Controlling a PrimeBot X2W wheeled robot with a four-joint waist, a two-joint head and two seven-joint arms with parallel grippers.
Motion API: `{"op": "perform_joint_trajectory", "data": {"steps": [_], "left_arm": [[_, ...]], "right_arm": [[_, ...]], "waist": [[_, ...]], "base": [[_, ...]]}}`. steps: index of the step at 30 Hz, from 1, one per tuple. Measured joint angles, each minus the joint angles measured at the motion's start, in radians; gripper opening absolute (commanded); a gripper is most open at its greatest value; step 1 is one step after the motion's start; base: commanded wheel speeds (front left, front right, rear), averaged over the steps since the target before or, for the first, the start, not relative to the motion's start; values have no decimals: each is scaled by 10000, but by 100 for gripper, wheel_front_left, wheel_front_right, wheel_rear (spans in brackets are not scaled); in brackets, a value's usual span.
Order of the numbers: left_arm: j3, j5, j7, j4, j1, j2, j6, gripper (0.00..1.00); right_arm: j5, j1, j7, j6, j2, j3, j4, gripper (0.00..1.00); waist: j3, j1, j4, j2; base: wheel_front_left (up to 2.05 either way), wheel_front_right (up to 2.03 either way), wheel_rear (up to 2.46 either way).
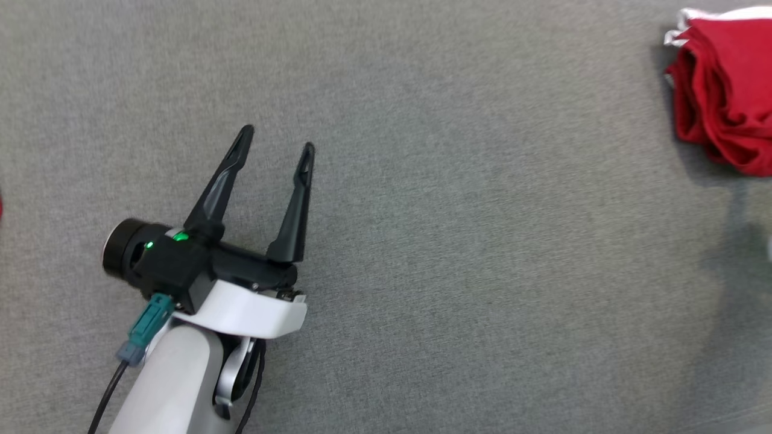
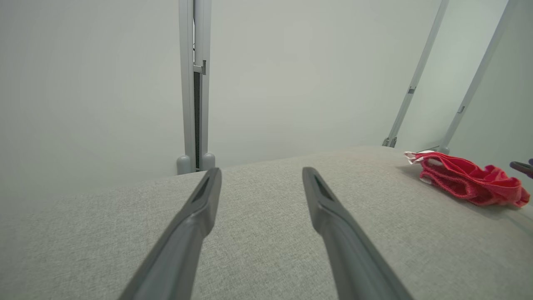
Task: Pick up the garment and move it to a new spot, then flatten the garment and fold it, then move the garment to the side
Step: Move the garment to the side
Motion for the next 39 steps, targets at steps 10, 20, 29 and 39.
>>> {"op": "perform_joint_trajectory", "data": {"steps": [10, 20, 29, 39], "left_arm": [[504, -464, -77, 157, 1085, 2, 537, 100], [1287, -903, -351, 487, 1685, -102, 1012, 100], [1363, -1024, -401, 830, 2650, 17, 1053, 100], [1043, -1057, -165, 1164, 3503, 192, 911, 100]], "right_arm": [[-232, 2444, 384, 0, 1877, 535, -4086, 100], [-610, 3885, 1735, 0, 2729, 1179, -6502, 100], [-775, 5281, 2522, 0, 2987, 1057, -7361, 100], [-817, 6578, 3260, 0, 3135, 988, -7940, 100]], "waist": [[-1243, 1, 76, 0], [-1897, 0, 1074, 0], [-3130, 1, 1775, 0], [-4340, 0, 1907, 0]], "base": [[0, 0, 0], [0, 0, 0], [0, 0, 0], [0, 0, 0]]}}
